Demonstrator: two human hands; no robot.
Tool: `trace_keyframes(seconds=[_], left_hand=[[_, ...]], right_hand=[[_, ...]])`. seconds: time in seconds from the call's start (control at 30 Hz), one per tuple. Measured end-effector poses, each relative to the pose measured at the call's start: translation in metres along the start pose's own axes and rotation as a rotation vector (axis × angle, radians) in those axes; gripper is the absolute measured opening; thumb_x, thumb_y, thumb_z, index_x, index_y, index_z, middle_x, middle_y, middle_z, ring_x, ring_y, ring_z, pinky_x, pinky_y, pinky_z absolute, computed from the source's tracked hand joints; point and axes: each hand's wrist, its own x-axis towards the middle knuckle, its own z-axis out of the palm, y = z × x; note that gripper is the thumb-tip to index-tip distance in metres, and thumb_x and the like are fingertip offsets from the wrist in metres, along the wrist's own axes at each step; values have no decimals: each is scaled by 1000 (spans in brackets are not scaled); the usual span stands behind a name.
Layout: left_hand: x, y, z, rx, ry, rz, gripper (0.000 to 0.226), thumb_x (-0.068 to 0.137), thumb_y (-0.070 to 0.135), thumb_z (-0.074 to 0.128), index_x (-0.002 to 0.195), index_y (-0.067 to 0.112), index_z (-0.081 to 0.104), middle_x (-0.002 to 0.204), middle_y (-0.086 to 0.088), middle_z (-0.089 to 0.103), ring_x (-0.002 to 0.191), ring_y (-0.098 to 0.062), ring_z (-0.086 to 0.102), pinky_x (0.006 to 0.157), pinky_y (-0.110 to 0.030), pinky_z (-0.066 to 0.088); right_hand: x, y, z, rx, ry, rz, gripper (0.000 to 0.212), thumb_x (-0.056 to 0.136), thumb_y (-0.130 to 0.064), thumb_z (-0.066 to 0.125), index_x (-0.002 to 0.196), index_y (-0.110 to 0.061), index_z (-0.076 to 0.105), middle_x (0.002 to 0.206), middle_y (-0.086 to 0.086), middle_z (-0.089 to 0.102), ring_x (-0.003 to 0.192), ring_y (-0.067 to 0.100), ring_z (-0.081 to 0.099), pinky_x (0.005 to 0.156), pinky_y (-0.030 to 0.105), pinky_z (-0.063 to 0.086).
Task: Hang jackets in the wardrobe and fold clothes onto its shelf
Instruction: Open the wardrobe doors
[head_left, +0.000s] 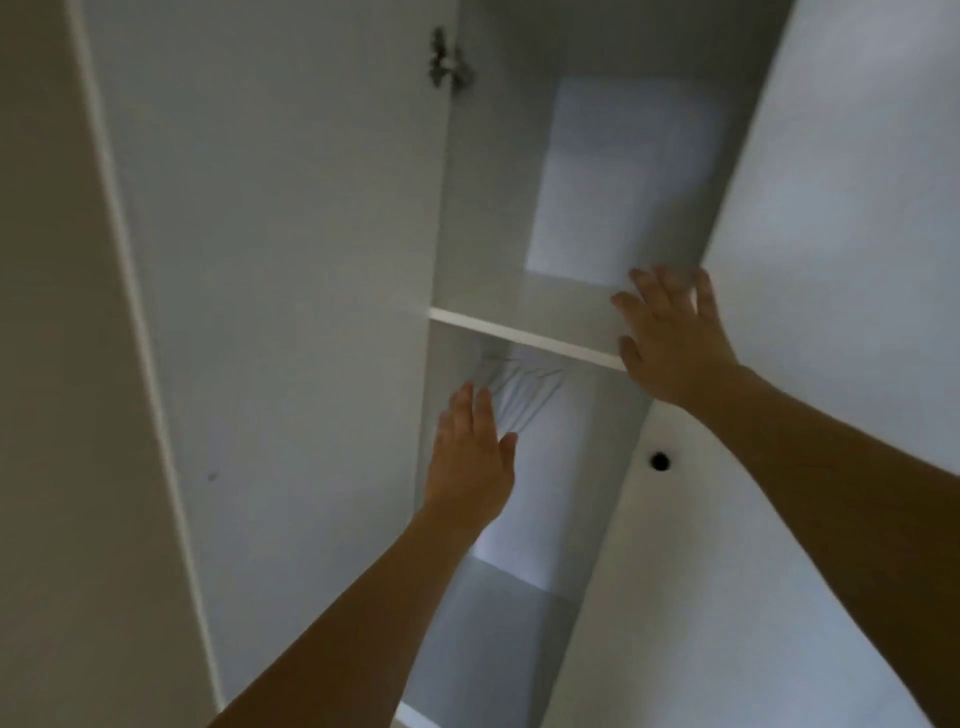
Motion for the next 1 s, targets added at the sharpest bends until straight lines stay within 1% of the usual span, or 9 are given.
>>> trace_keyframes(seconds=[0.1, 0.2, 0.37, 0.5, 0.6, 0.67, 0.77, 0.87, 1.0], left_hand=[[25, 59, 43, -108, -131, 85, 64, 102, 39, 37, 153, 7, 16, 162, -11, 0, 149, -27, 10, 118, -36, 19], [51, 117, 82, -336, -313, -37, 64, 103, 41, 33, 155, 9, 11, 163, -6, 0, 149, -21, 9, 118, -34, 16], [85, 172, 127, -597, -384, -178, 47, 102, 34, 41, 141, 7, 34, 142, -9, 44, 125, -26, 48, 102, -33, 42], [95, 158, 149, -480, -376, -248, 30, 104, 33, 36, 110, 10, 53, 103, -6, 60, 95, -22, 58, 80, -31, 45], [99, 141, 157, -682, -449, -256, 24, 103, 31, 39, 96, 17, 58, 94, -2, 60, 87, -15, 55, 81, -29, 45], [100, 134, 162, -795, -457, -242, 22, 101, 27, 41, 91, 17, 58, 89, 0, 59, 83, -14, 53, 79, -27, 43], [105, 121, 170, -774, -452, -172, 27, 101, 31, 44, 82, 15, 55, 71, 11, 52, 69, -8, 46, 69, -20, 38], [110, 116, 173, -761, -462, -116, 31, 101, 33, 45, 71, 27, 47, 57, 20, 48, 55, 2, 40, 56, -9, 35], [105, 112, 177, -765, -438, -88, 30, 102, 35, 44, 74, 26, 50, 61, 13, 50, 52, 4, 43, 53, -8, 35]], right_hand=[[-13, 61, 4, -97, -22, 25, 55, 98, -37, 35, 150, -22, 24, 161, 5, 7, 148, 27, -2, 115, 53, -12], [-17, 103, 12, -138, -17, 36, 55, 99, -39, 31, 151, -24, 19, 161, 5, 5, 149, 27, -4, 117, 52, -10], [-9, 124, 30, -119, 111, -98, 52, 100, -41, 34, 149, -26, 29, 160, 10, 12, 148, 32, 6, 118, 55, 2], [8, 124, 49, -157, 186, -234, 41, 99, -41, 38, 132, -25, 56, 158, 10, 23, 147, 32, 12, 117, 56, 7], [19, 127, 67, -191, 279, -290, 35, 99, -37, 39, 115, -21, 65, 152, 11, 36, 146, 34, 17, 117, 56, 11], [23, 129, 81, -195, 400, -316, 31, 100, -31, 40, 103, -17, 67, 142, 13, 49, 143, 36, 27, 115, 57, 18], [27, 129, 98, -219, 535, -330, 29, 101, -27, 40, 94, -13, 64, 132, 16, 55, 139, 40, 32, 114, 59, 20], [31, 128, 103, -233, 579, -323, 27, 100, -27, 42, 89, -14, 63, 131, 15, 56, 139, 39, 32, 114, 59, 20], [27, 119, 100, -210, 569, -283, 28, 99, -27, 44, 82, -15, 62, 135, 14, 55, 140, 38, 32, 114, 58, 22]])
